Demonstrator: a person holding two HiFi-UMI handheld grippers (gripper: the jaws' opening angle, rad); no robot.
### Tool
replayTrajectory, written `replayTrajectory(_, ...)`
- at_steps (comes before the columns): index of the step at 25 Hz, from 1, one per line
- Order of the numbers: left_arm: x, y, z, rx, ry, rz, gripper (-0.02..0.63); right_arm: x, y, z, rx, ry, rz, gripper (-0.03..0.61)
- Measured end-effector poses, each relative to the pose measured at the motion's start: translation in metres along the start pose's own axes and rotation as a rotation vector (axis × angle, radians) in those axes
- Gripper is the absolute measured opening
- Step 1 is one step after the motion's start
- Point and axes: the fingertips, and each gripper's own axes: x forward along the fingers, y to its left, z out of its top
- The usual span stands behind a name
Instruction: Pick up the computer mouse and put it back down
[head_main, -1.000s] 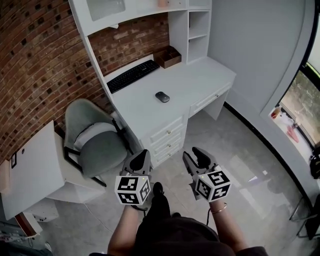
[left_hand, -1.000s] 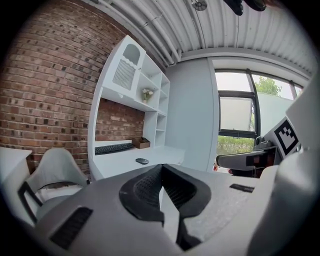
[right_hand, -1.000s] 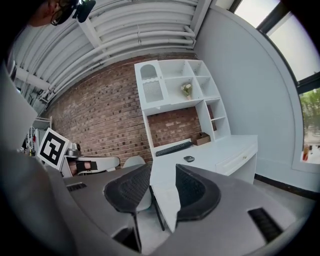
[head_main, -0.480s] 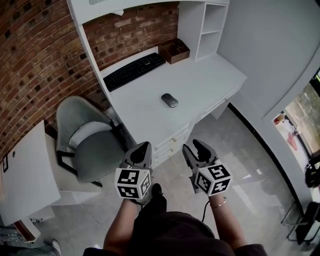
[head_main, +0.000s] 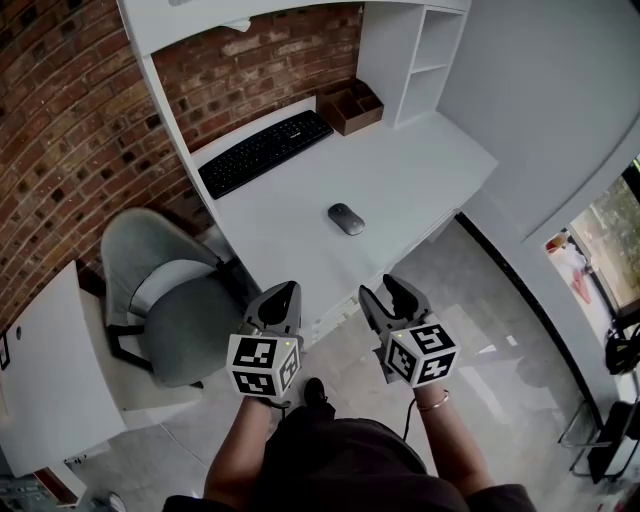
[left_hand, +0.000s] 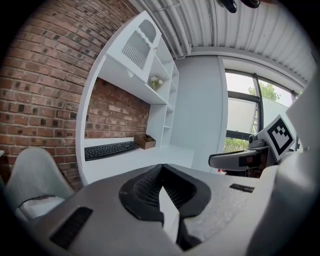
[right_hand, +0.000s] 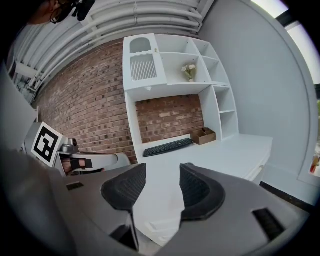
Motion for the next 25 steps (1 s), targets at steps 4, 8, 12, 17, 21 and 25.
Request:
replayTrajectory(4,0.012,0.014,0.0,-0.005,0.014,-0.005,0.009,0.019,-0.008,0.0,-0.013,0.028,-0.022,0.208)
replayTrajectory(8,0.024,0.025,0.002,-0.018,0.024,-0.004,0.009,0.034,-0.017,-0.002,-0.008,0.045,-0.033,0.214)
replayTrajectory(12,0.038,0.036,0.004,-0.022,0.031,0.009,0.009,0.051,-0.029,-0.003,-0.01,0.066,-0.033,0.222)
replayTrajectory(17,0.06,0.049,0.006,-0.03,0.041,0.039,0.009,0.082,-0.046,0.0,-0.016,0.094,-0.001,0.226)
replayTrajectory(21,0.083,0.062,0.009,-0.039,0.054,0.064,0.009,0.113,-0.061,0.002,-0.049,0.133,0.025,0.23)
replayTrajectory(25,0.107,0.074,0.008,-0.055,0.075,0.081,0.009,0.144,-0.074,-0.002,-0.074,0.181,0.048,0.238)
